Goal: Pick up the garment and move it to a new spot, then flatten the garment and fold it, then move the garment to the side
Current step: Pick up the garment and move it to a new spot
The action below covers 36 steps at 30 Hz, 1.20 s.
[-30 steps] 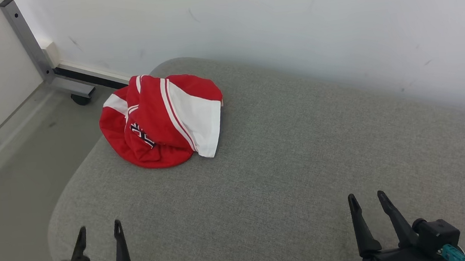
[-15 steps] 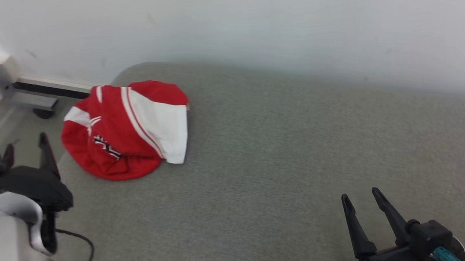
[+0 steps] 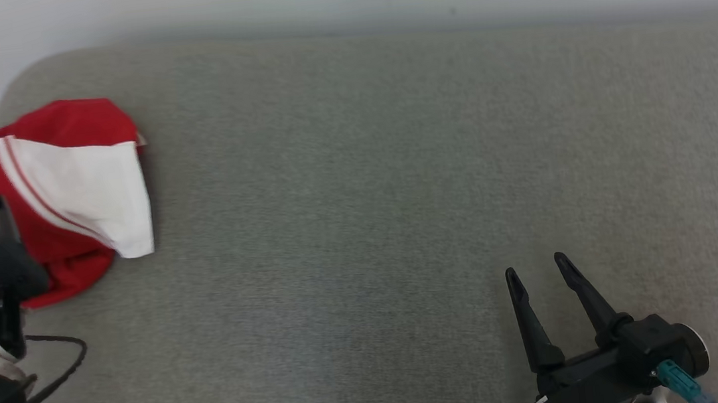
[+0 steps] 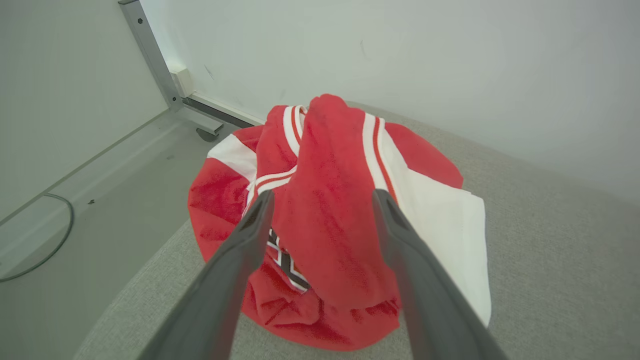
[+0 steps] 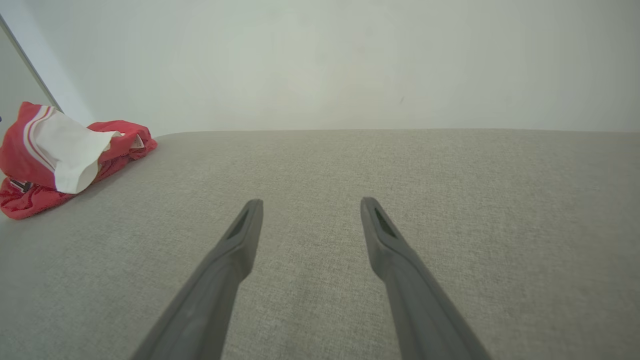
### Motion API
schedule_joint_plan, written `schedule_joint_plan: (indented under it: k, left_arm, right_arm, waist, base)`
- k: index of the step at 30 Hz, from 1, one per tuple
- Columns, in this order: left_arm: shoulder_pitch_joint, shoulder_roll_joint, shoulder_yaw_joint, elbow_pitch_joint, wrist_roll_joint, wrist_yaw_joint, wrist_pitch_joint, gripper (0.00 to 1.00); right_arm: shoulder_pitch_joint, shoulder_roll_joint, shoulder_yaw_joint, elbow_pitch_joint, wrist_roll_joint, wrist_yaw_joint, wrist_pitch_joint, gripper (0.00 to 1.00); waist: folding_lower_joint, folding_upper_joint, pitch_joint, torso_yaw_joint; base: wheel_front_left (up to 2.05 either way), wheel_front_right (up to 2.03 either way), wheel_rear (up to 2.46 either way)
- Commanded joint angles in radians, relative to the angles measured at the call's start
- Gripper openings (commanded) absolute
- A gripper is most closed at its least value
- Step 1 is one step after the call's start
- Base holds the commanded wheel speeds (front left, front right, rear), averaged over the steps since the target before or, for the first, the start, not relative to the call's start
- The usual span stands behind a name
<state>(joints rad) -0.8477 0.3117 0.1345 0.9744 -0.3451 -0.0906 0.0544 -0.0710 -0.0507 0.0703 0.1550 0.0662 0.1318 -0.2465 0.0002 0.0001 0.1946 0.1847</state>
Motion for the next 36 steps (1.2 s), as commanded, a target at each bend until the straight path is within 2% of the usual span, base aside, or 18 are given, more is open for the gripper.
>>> schedule_joint_plan:
  k: [1,6,10,11,12,13,27,31,36]
  left_arm:
    - [-0.027,0.011,0.007,0.020,-0.002,0.021,0.007,1.00]
    - [-0.063,0.030,0.008,0.075,0.011,0.092,0.018,1.00]
    - [-0.082,0.030,0.002,0.110,0.013,0.121,0.033,1.00]
    - [-0.084,0.030,-0.003,0.119,0.017,0.124,0.039,0.62]
    - [-0.088,0.032,-0.004,0.126,0.017,0.127,0.046,0.35]
    - [-0.091,0.033,-0.010,0.132,0.022,0.130,0.052,0.00]
    - [-0.128,0.111,-0.091,0.077,0.078,0.091,0.104,0.00]
    - [-0.149,0.126,-0.132,-0.001,0.101,0.058,0.120,0.00]
    - [-0.183,0.116,-0.187,-0.143,0.117,0.012,0.146,0.00]
  right_arm:
    - [-0.007,0.001,0.004,-0.011,-0.005,-0.002,0.003,1.00]
    - [-0.005,0.001,0.010,-0.027,0.003,-0.002,0.005,1.00]
    - [-0.008,0.002,0.014,-0.028,0.018,-0.002,0.003,1.00]
    - [-0.008,0.002,0.016,-0.024,0.024,-0.002,0.002,1.00]
    - [-0.008,0.002,0.019,-0.021,0.028,-0.002,0.001,1.00]
    - [-0.007,0.001,0.020,-0.016,0.033,-0.002,0.000,1.00]
    - [0.008,0.001,0.072,0.079,0.130,-0.002,-0.019,1.00]
    - [0.032,0.001,0.074,0.093,0.165,-0.002,-0.020,1.00]
    - [0.069,0.001,0.060,0.087,0.191,-0.002,-0.020,1.00]
  waist:
    - [-0.0002,-0.0001,0.134,-0.126]
    - [-0.0002,-0.0001,0.159,-0.145]
    - [-0.0002,-0.0001,0.161,-0.144]
    - [-0.0002,-0.0001,0.157,-0.141]
    - [-0.0002,-0.0001,0.152,-0.138]
    - [-0.0002,-0.0001,0.144,-0.134]
    - [-0.0002,-0.0001,-0.033,-0.075]
    - [-0.0002,-0.0001,-0.124,-0.072]
    - [-0.0002,-0.0001,-0.218,-0.094]
  base:
    - [0.00,0.00,0.00]
    - [0.00,0.00,0.00]
    - [0.00,0.00,0.00]
    - [0.00,0.00,0.00]
    - [0.00,0.00,0.00]
    - [0.00,0.00,0.00]
    - [0.00,0.00,0.00]
    - [0.00,0.00,0.00]
    - [0.00,0.00,0.00]
